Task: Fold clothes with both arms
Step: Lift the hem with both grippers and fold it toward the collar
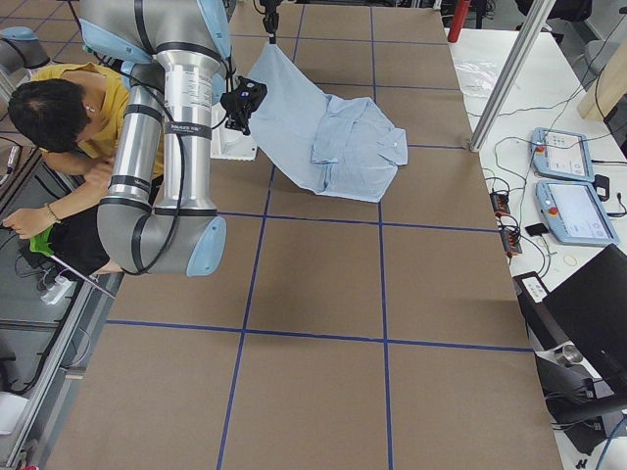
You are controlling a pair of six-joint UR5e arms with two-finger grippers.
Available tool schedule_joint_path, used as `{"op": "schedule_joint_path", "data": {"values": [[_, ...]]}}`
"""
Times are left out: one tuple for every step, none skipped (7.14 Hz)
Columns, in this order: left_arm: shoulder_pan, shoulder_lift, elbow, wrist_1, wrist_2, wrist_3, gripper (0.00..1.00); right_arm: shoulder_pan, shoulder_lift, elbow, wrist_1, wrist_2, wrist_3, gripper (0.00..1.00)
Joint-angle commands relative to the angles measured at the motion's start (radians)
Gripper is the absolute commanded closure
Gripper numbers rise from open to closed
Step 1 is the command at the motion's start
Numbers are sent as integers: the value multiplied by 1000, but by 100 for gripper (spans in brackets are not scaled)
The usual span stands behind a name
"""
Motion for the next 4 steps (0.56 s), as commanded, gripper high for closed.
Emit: {"op": "schedule_joint_path", "data": {"values": [[-130,-132,197,5,-2,93,100,190,187,-137,-47,21,-109,100],[-196,-169,283,2,3,101,100,281,293,-190,-96,33,-171,100],[-285,-207,336,2,3,145,100,363,364,-245,-107,32,-186,100],[-355,-214,353,1,3,177,100,438,397,-290,-105,33,-193,100]]}}
